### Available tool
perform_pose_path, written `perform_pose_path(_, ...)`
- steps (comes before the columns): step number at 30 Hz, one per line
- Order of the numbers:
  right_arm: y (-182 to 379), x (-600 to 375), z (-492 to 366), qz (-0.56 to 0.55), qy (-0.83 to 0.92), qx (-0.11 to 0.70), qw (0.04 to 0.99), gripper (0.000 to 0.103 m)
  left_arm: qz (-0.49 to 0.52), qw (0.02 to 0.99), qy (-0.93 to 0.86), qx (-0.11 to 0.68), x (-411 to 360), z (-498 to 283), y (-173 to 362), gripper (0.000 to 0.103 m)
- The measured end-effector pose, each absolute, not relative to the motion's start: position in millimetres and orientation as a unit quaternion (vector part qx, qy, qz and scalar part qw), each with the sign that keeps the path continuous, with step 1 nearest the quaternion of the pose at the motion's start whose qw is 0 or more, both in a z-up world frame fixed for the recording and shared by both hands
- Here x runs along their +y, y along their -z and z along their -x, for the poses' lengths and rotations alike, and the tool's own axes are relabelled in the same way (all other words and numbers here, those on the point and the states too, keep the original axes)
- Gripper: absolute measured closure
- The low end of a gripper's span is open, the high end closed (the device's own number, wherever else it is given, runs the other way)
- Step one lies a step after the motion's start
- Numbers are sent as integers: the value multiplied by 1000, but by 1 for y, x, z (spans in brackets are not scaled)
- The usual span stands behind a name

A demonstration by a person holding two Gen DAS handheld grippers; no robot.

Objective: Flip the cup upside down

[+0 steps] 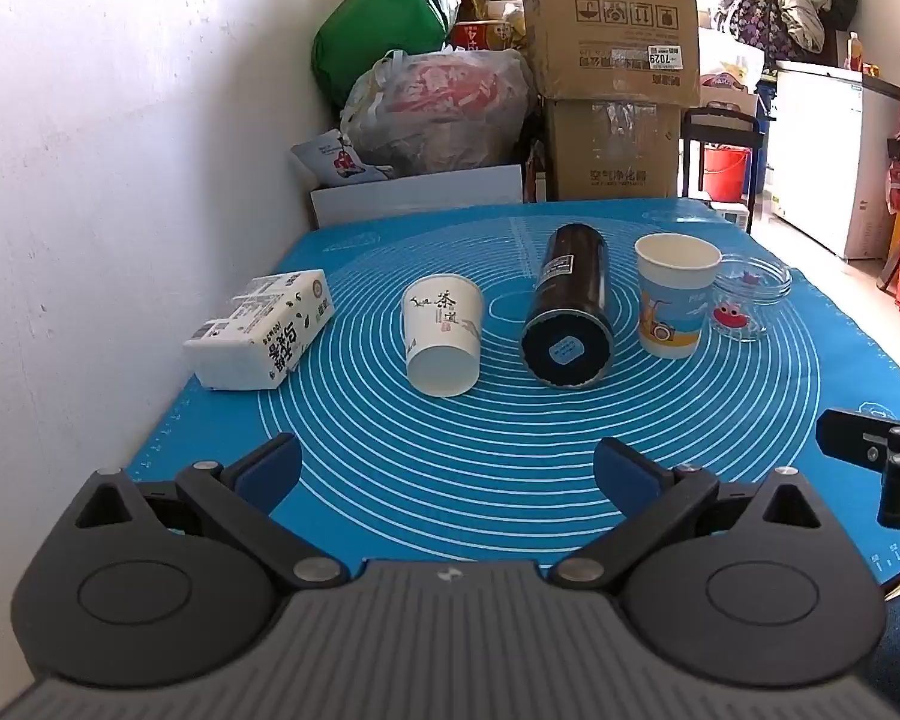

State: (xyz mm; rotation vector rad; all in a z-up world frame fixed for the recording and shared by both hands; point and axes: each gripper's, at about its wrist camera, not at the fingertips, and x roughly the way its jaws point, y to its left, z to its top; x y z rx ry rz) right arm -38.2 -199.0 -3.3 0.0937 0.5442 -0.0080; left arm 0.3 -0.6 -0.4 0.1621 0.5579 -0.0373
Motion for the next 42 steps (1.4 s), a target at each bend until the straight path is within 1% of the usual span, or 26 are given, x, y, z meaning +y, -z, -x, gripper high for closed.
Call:
perform_pose_path(7, 3, -199, 38, -46, 5, 274, 961, 0, -78, 958, 22, 276, -3, 5, -11, 1)
perform_pose_path(14, 1, -202, 40, -46, 2, 274, 961, 0, -76, 959, 25, 273, -1, 3, -4, 1)
perform_pose_path(42, 2, -199, 38, -48, 7, 275, 960, 0, -77, 960, 29, 266, -7, 7, -10, 1)
